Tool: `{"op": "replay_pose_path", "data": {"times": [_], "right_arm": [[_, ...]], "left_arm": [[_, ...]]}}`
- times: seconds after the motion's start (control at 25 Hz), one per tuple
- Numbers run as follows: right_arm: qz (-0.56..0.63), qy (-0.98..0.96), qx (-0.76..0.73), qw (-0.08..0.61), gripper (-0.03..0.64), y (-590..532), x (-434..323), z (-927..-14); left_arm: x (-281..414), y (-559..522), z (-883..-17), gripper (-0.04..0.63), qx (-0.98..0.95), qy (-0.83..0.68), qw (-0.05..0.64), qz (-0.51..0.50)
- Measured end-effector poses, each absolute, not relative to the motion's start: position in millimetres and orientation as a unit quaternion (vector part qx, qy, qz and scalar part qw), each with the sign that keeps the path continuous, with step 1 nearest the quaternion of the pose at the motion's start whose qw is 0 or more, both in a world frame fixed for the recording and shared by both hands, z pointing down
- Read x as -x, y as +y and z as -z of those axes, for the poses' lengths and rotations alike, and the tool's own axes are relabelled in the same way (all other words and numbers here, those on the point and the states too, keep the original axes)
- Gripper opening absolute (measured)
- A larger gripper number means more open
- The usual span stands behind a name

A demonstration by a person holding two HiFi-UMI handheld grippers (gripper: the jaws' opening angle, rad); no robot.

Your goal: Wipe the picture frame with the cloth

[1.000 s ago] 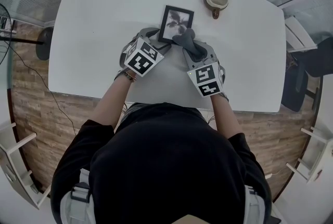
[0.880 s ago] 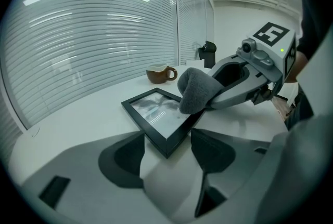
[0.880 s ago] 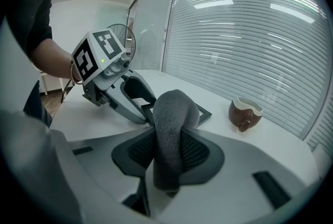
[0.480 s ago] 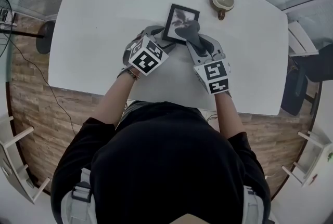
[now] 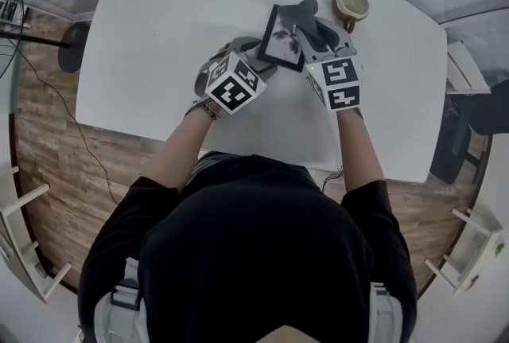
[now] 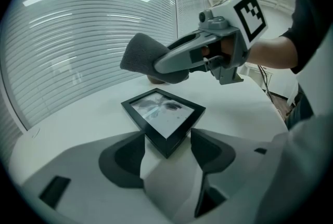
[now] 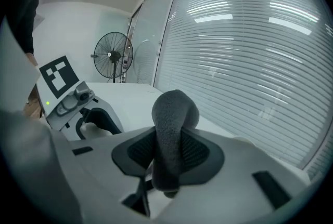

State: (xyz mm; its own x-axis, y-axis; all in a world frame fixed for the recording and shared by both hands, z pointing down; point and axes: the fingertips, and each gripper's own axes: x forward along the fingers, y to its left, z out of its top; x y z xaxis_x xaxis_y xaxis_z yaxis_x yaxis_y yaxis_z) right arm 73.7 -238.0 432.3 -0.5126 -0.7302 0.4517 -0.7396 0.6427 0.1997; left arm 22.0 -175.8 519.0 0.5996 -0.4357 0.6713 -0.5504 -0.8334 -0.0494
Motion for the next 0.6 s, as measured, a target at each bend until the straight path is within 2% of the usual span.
{"op": "replay_pose_path", "data": {"times": [0.6], "right_arm": [[-0.009, -0.844, -0.439, 0.310, 0.121, -278, -80, -471]], "left_arm": [[-21, -175, -520, 0.279, -0.891, -0.274, 0.080, -0.353]]}}
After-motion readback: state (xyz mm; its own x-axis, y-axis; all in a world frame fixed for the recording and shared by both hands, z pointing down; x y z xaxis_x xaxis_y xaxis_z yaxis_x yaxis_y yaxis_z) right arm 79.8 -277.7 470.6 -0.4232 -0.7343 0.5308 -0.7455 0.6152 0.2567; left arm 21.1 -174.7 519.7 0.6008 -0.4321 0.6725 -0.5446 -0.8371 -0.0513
